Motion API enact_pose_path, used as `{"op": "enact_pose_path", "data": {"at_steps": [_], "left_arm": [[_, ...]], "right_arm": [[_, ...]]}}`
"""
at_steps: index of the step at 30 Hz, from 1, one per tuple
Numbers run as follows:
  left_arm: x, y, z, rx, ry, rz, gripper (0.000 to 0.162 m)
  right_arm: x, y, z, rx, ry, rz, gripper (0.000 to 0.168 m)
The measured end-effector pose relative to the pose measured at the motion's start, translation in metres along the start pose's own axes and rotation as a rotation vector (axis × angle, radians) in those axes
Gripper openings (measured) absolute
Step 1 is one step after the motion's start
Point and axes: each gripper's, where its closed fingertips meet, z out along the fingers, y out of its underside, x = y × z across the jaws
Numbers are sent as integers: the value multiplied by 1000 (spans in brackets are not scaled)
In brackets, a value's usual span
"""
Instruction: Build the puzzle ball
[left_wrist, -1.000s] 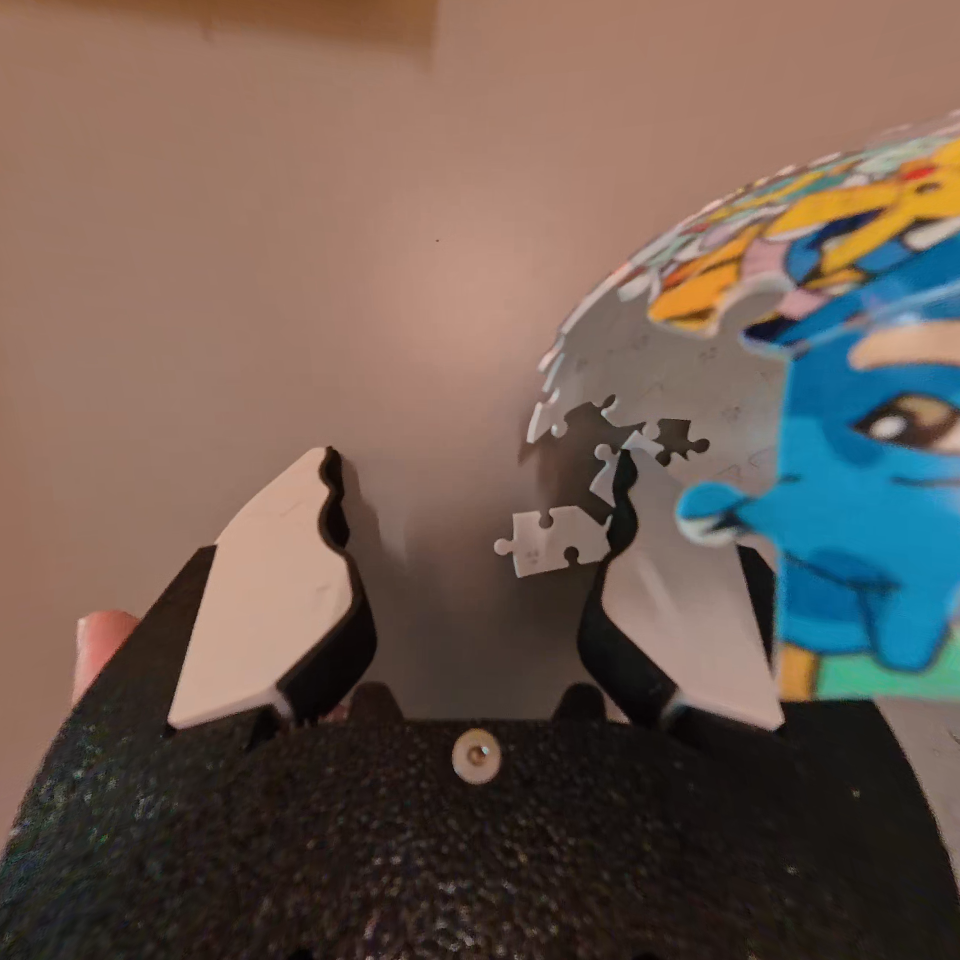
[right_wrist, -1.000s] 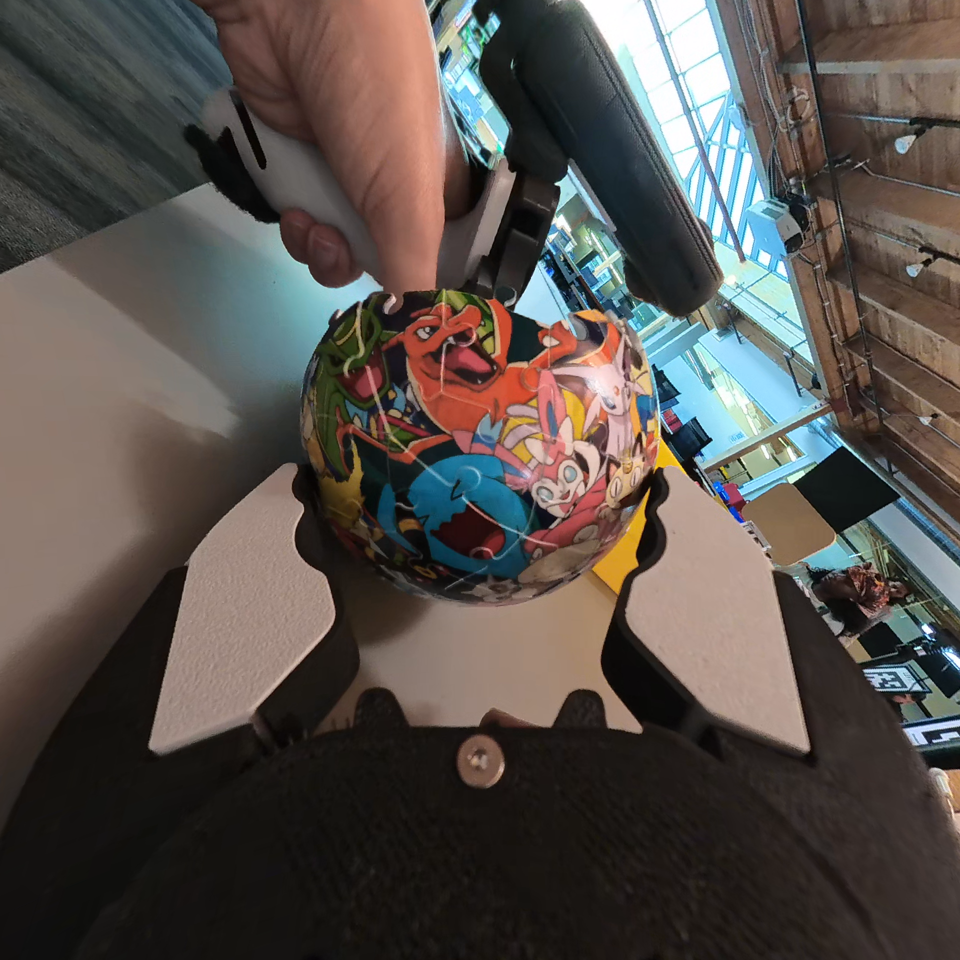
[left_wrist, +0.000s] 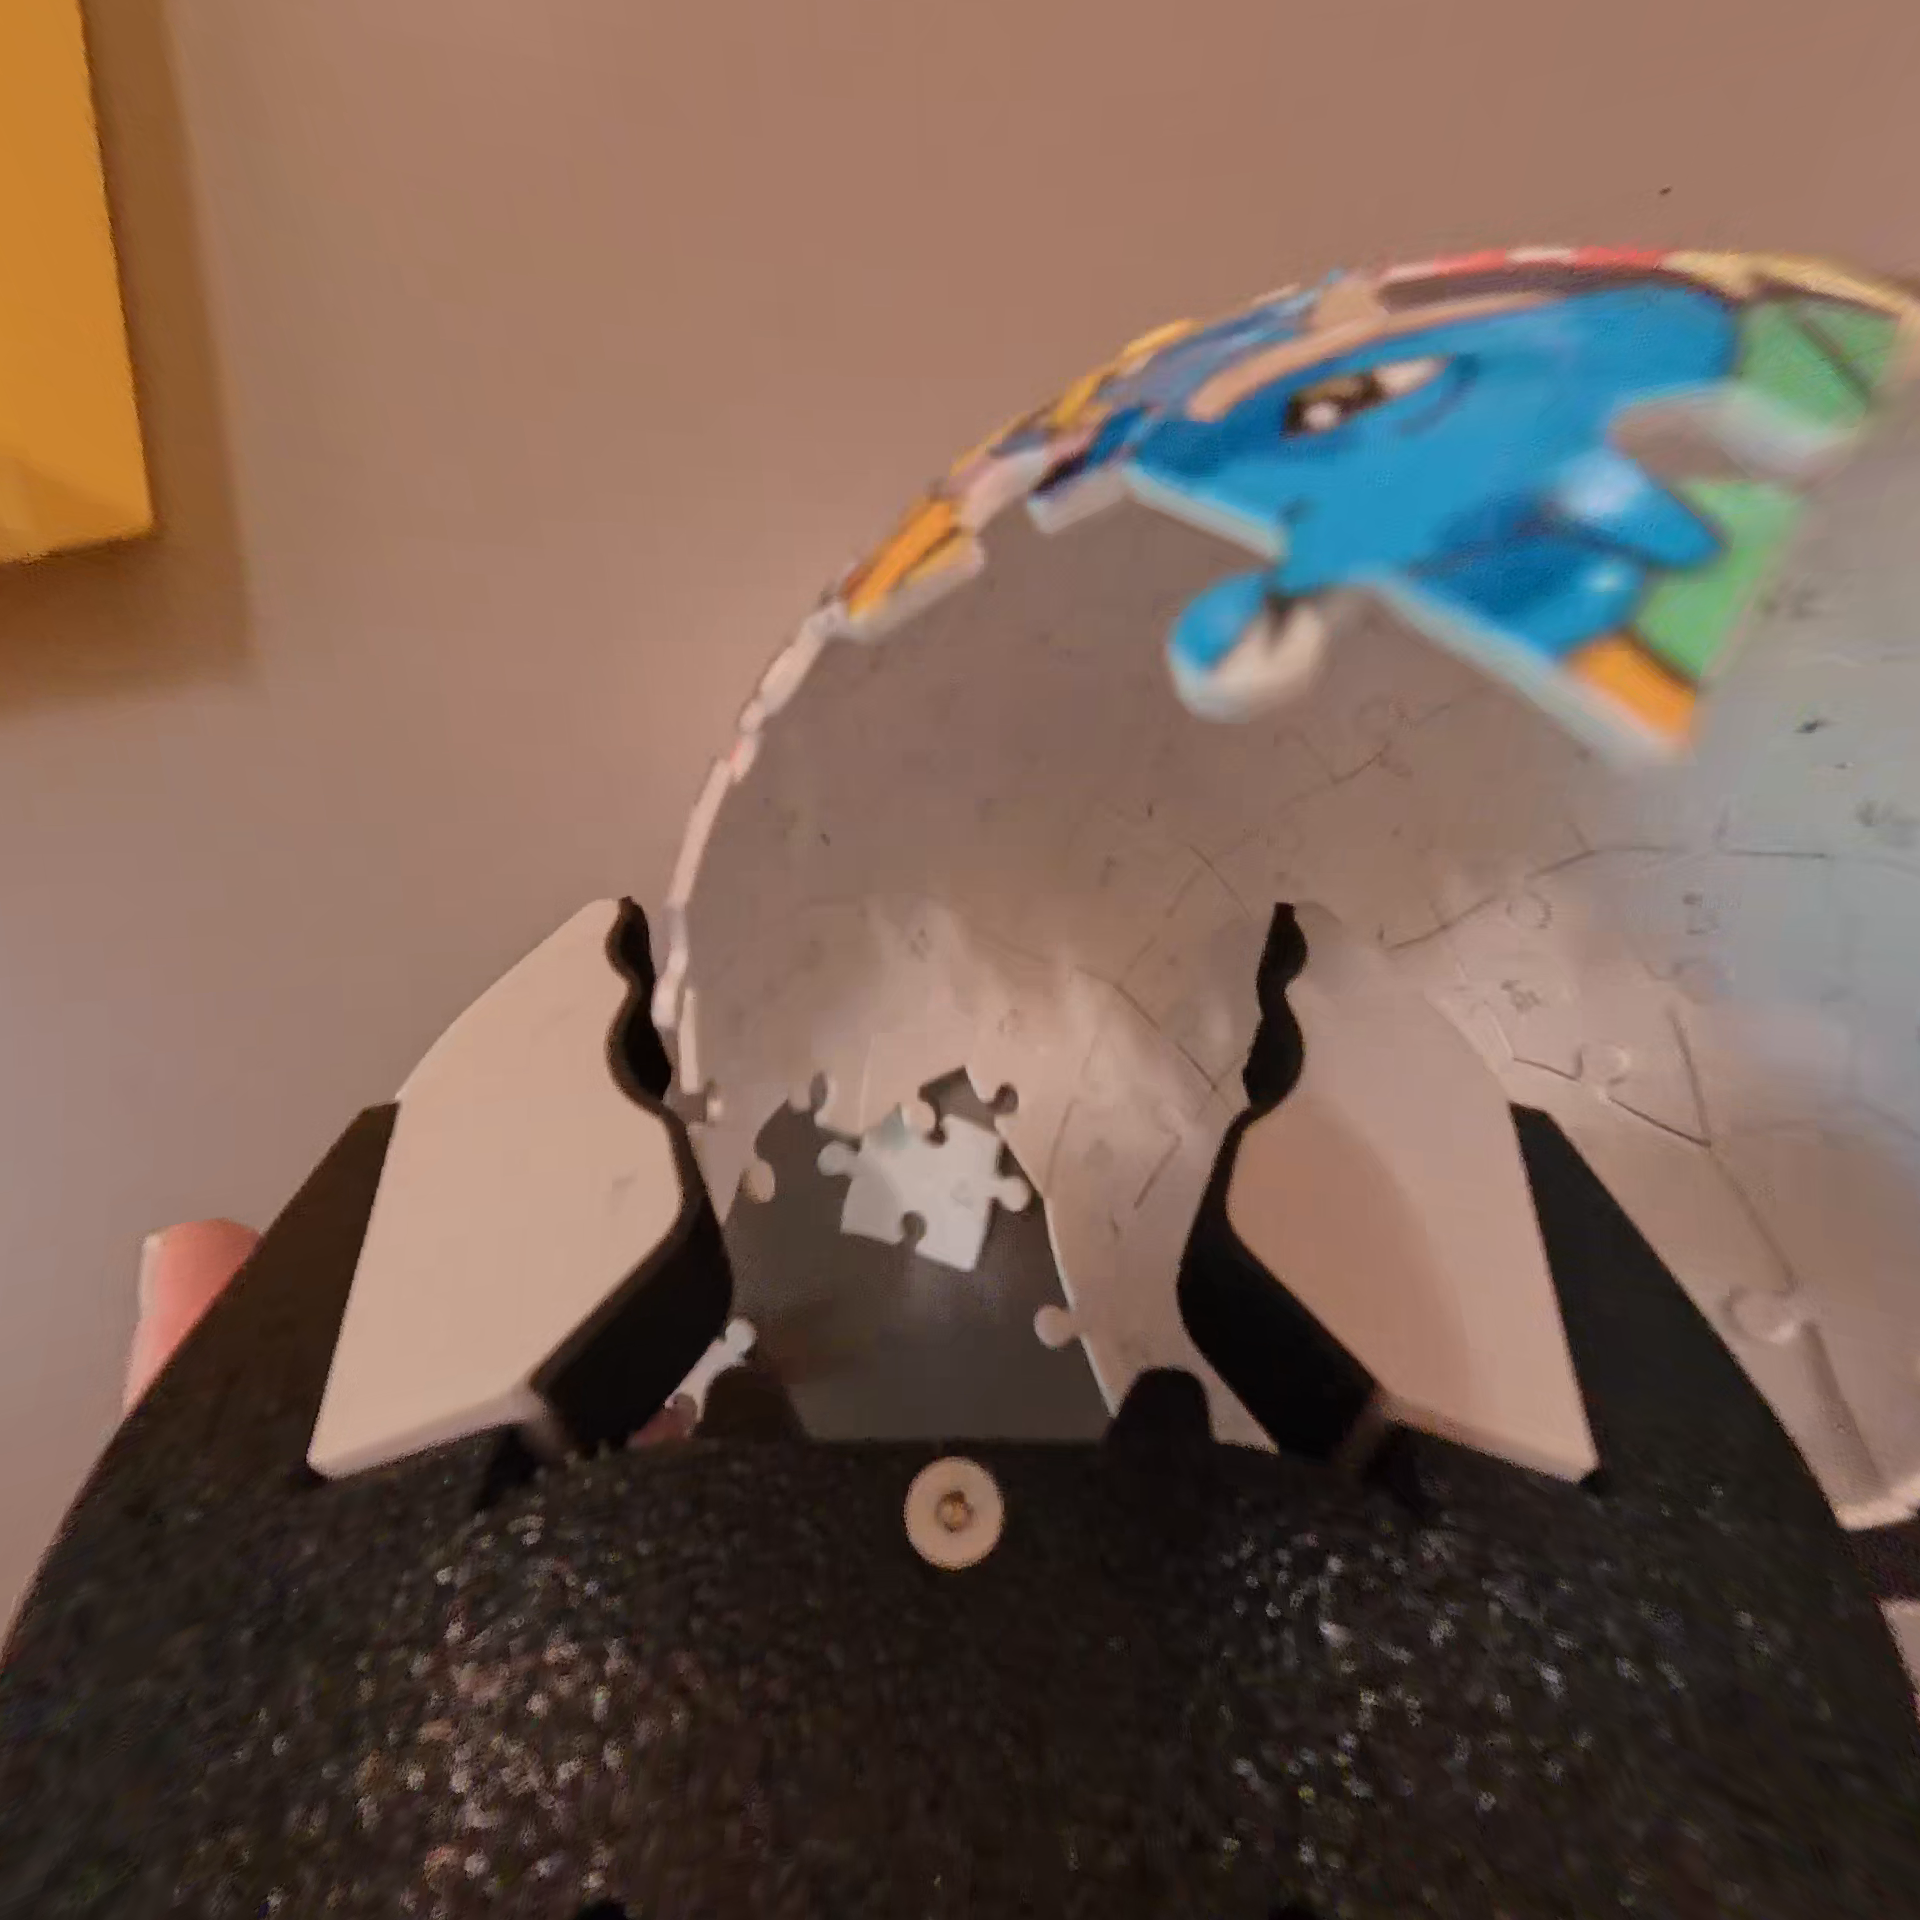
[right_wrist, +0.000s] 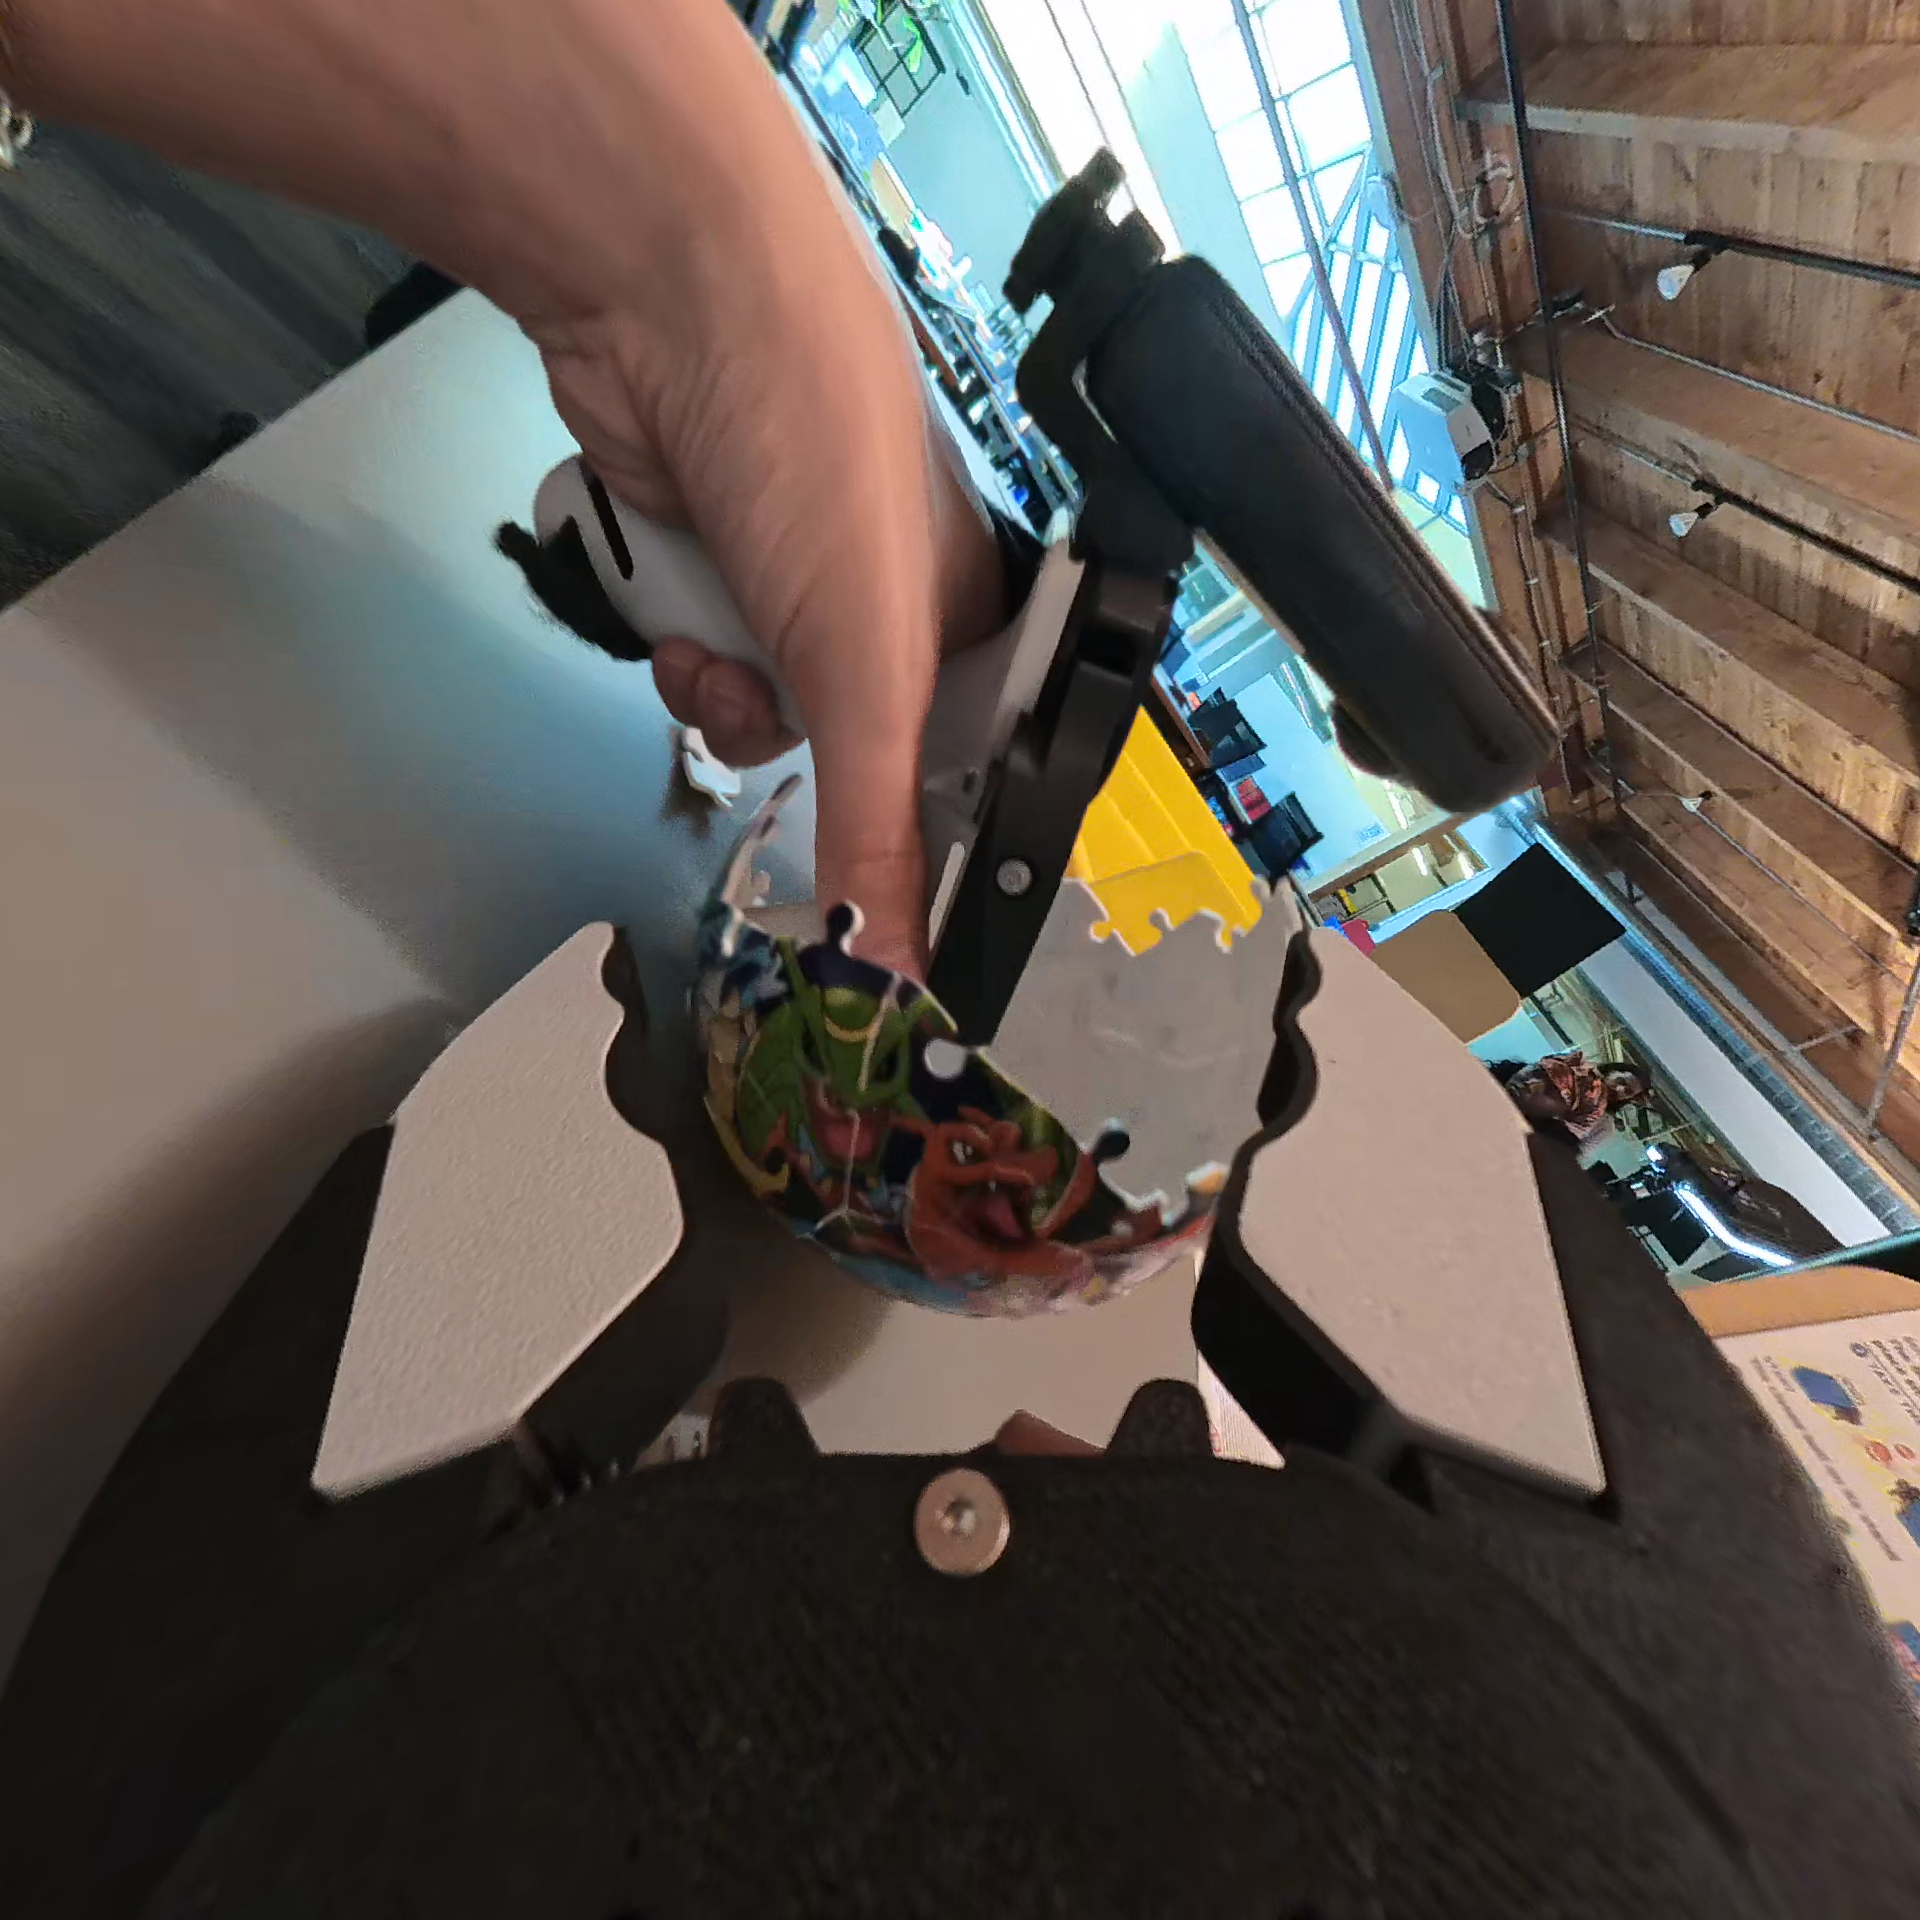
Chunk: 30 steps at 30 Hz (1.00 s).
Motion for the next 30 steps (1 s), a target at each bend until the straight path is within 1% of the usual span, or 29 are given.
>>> {"op": "enact_pose_path", "data": {"at_steps": [2,4,5,7,9,10,11,12,14,16,18,20,22,26,30], "left_arm": [[2,-4,3,-12,-29,38,110],[-1,-3,7,-39,-51,54,110],[-2,-3,7,-47,-43,44,111],[-4,0,8,-68,-33,29,111],[-7,3,9,-78,-26,25,114],[-6,4,10,-83,-8,17,116],[-5,5,11,-91,19,11,118],[-3,8,11,-113,52,2,116],[-5,14,12,-165,75,-17,118],[-7,14,13,-178,79,-5,123],[-7,13,14,-193,81,-9,125],[-3,10,15,-211,89,-5,125],[4,2,19,-207,100,-2,125],[33,-22,28,-191,131,50,123],[73,-49,39,-187,162,148,122]], "right_arm": [[1,4,-5,-24,2,-29,114],[16,18,-15,-94,50,-85,118],[24,24,-21,-107,66,-52,122],[34,40,-33,-114,47,104,120],[28,60,-35,-143,-76,245,122],[20,64,-33,-142,-156,290,122],[13,65,-28,-133,-230,316,123],[6,64,-23,-128,-294,321,124],[-5,61,-14,-125,-382,307,125],[-3,61,-4,-122,-370,305,128],[1,57,1,-96,-317,281,129],[2,56,0,-95,-295,254,129],[7,59,-4,-128,-286,221,129],[19,70,-23,-202,-273,213,129],[32,86,-57,-272,-234,211,129]]}}
